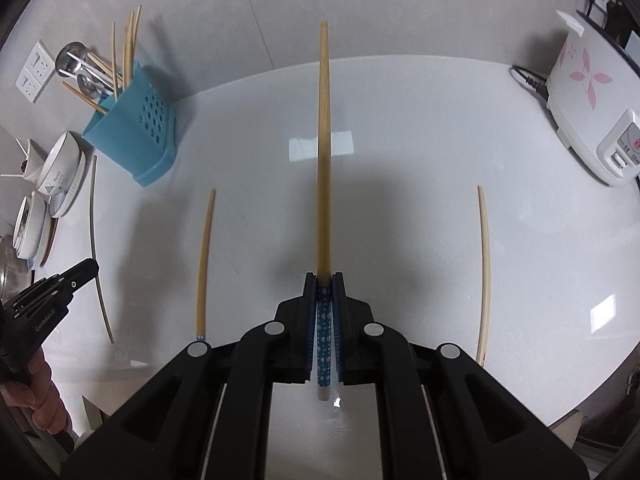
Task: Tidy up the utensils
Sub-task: 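Lift both held chopsticks upright and carry them toward the blue holder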
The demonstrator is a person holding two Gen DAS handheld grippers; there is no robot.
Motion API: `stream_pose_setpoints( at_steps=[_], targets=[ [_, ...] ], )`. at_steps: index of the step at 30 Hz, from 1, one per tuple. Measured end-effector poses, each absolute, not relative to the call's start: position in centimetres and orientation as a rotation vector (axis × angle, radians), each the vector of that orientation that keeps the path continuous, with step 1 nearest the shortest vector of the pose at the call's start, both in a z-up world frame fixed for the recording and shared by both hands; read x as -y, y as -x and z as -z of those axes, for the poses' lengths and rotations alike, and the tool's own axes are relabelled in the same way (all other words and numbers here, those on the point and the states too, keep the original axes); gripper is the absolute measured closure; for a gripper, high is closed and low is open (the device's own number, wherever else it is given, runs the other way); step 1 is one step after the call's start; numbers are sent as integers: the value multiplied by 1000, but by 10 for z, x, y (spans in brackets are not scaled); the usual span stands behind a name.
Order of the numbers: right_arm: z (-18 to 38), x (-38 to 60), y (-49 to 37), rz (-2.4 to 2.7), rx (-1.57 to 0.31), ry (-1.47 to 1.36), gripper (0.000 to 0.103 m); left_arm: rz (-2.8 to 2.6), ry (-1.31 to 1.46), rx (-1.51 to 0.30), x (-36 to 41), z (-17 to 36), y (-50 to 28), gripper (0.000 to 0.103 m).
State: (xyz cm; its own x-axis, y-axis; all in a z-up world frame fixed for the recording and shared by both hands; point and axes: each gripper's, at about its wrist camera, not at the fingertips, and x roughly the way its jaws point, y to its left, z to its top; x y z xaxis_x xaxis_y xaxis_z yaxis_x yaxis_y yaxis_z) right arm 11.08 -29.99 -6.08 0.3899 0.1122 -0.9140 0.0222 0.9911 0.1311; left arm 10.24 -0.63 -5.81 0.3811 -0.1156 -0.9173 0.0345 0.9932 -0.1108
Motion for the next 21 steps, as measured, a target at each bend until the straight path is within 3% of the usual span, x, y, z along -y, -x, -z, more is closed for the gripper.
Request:
stream_pose_setpoints(
  at_steps=[21],
  targets=[
    [9, 264, -121, -89, -947, -118, 96, 145, 108, -1006, -17, 15, -122, 99]
  ],
)
